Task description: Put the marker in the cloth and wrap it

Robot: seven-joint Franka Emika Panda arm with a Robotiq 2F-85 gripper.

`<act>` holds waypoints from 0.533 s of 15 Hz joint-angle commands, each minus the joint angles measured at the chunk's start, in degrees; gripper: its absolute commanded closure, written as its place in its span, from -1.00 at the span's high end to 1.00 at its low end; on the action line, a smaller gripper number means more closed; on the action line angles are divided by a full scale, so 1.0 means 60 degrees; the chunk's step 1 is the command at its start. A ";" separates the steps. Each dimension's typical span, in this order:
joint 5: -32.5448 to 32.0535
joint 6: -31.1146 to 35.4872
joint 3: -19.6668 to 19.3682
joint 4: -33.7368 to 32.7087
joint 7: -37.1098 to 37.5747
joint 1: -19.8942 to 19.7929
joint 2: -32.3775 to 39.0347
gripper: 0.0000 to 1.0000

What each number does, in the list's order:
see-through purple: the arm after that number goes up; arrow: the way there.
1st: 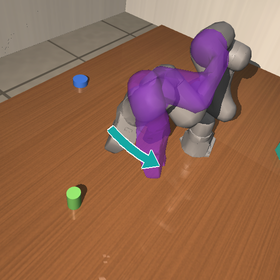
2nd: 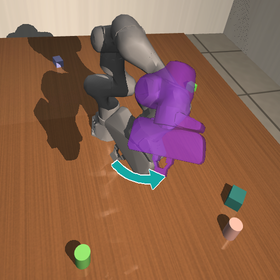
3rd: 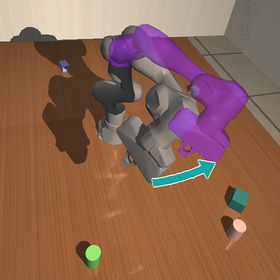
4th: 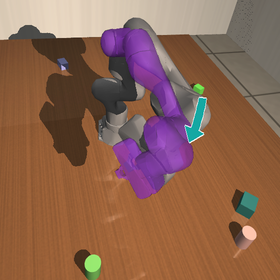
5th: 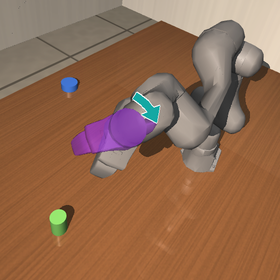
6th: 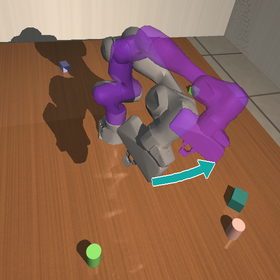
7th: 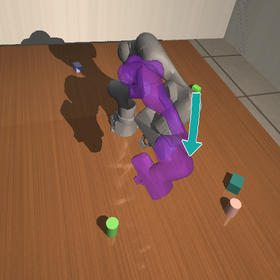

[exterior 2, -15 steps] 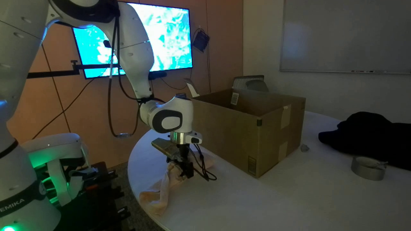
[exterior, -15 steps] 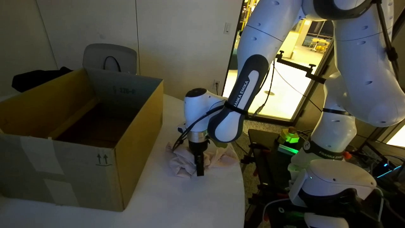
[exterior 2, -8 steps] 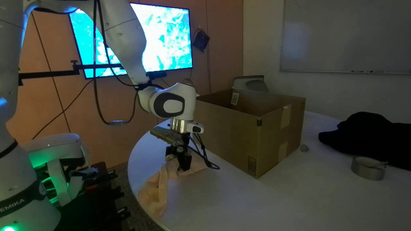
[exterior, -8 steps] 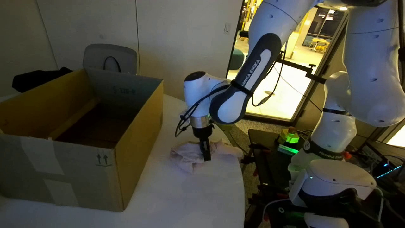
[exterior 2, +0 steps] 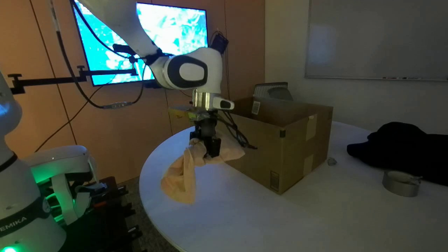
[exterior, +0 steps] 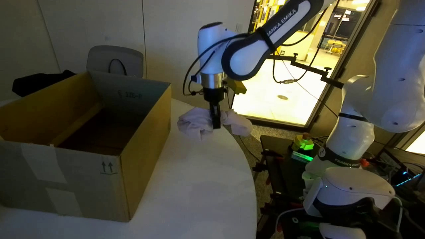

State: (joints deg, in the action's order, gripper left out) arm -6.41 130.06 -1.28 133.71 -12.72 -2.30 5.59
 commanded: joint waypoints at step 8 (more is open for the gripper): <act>0.0694 -0.3557 0.0306 -0.5393 0.0386 0.0378 0.0283 -1.00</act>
State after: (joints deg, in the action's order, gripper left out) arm -4.08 113.17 -0.35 112.69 -12.31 -1.23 0.98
